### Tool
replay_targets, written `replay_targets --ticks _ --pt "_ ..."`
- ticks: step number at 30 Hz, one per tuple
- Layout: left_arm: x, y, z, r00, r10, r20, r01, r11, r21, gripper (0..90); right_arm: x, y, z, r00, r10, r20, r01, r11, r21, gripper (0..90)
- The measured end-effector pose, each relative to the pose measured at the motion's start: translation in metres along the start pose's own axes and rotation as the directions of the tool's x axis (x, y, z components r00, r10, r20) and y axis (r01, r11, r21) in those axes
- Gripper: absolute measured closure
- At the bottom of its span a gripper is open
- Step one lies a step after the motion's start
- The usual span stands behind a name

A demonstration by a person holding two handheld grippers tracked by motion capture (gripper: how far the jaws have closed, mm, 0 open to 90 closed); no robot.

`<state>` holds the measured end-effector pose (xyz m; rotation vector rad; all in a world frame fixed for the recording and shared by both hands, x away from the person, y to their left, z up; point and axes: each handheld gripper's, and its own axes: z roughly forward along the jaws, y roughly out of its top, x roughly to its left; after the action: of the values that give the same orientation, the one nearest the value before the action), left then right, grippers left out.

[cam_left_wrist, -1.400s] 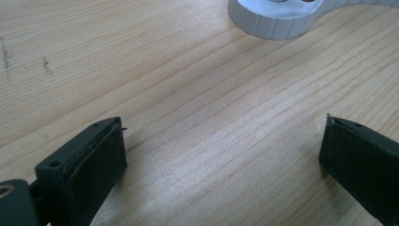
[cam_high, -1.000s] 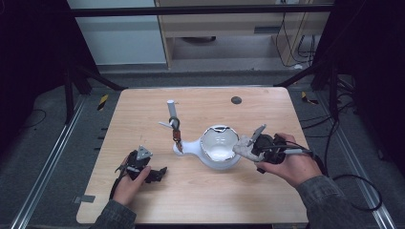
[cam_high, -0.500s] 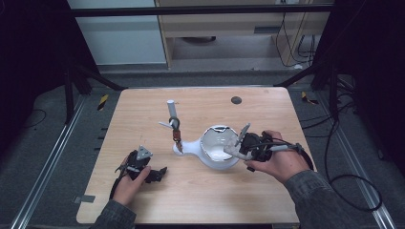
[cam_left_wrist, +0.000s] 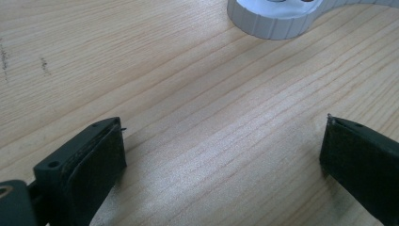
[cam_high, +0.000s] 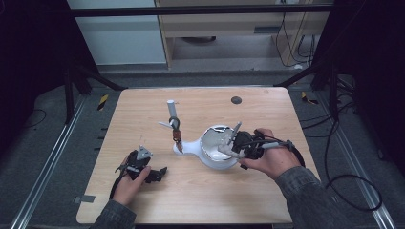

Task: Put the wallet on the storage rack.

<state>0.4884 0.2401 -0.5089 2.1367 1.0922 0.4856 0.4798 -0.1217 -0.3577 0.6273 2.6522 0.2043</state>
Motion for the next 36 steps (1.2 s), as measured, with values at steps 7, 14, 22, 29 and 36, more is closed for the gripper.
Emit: replay_targets --ticks 7,14,22,29,36 --pt "0.0 0.0 0.0 1.0 0.001 0.0 -0.001 1.0 0.0 0.1 0.001 0.006 0.002 0.9998 -0.019 -0.003 0.019 1.0 0.0 30.6" --pt "0.0 0.0 0.0 1.0 0.001 0.0 -0.001 1.0 0.0 0.1 0.004 0.012 0.004 0.9995 -0.031 -0.003 0.031 1.0 -0.001 30.6" --pt "0.0 0.0 0.0 1.0 0.003 0.0 -0.003 1.0 0.0 0.1 0.006 0.017 0.005 0.9993 -0.037 -0.004 0.037 0.999 0.0 30.6" --pt "0.0 0.0 0.0 1.0 0.003 0.0 -0.003 1.0 0.0 0.2 0.008 0.02 0.007 0.9992 -0.04 -0.007 0.04 0.999 0.005 30.6" --pt "0.0 0.0 0.0 1.0 0.004 0.001 -0.004 1.0 0.0 0.1 0.007 0.024 0.01 0.9989 -0.046 -0.007 0.046 0.999 0.013 30.6"
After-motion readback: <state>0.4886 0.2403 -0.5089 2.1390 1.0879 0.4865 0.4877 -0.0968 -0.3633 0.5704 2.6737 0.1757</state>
